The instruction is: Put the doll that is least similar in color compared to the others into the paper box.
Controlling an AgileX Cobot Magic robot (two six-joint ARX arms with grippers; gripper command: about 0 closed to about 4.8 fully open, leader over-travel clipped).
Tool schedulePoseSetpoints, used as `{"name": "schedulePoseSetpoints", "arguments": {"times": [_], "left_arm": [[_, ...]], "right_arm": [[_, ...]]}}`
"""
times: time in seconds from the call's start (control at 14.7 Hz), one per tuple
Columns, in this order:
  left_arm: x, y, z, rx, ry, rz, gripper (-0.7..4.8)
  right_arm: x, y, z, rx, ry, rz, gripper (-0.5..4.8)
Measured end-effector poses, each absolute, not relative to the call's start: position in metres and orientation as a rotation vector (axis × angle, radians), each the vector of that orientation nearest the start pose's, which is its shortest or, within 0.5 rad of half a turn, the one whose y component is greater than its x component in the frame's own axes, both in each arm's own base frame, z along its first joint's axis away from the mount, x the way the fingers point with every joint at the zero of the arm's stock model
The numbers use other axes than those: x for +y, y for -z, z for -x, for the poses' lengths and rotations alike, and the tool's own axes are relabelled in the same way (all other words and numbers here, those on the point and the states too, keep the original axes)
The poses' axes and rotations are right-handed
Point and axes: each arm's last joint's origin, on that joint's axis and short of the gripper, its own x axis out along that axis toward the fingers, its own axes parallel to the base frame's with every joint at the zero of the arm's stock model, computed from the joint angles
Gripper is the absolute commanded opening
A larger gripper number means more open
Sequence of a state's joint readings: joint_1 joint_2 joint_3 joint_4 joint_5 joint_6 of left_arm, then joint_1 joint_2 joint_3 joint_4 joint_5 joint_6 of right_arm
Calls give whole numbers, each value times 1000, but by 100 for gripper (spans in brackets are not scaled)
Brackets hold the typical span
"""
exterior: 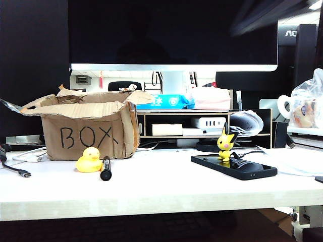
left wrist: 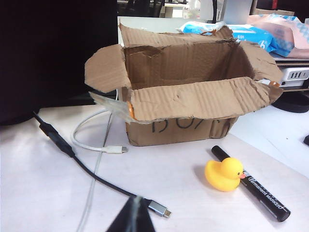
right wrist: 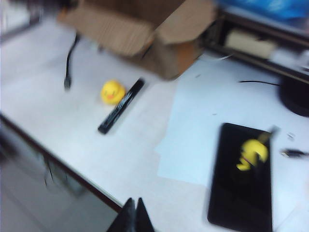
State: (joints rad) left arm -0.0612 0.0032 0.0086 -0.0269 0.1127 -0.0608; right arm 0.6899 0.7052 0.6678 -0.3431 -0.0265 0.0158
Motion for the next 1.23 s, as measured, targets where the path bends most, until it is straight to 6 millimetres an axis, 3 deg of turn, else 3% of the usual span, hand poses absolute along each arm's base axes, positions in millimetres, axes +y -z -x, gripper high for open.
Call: {"name": "schedulePoseSetpoints", "arguments": {"times": [0.2, 0.55, 1.23], "left_arm": [[-3, -164, -97, 25, 110, 62, -5], [0, -164, -97, 24, 77, 62, -5], [2, -164, -97, 23, 58, 62, -5]], "right_arm": [[72, -300, -86, 250, -699, 1, -6], [40, -313, -48, 53, -712, -71, -5], [27, -308, -31, 29, -714, -79, -5]]}}
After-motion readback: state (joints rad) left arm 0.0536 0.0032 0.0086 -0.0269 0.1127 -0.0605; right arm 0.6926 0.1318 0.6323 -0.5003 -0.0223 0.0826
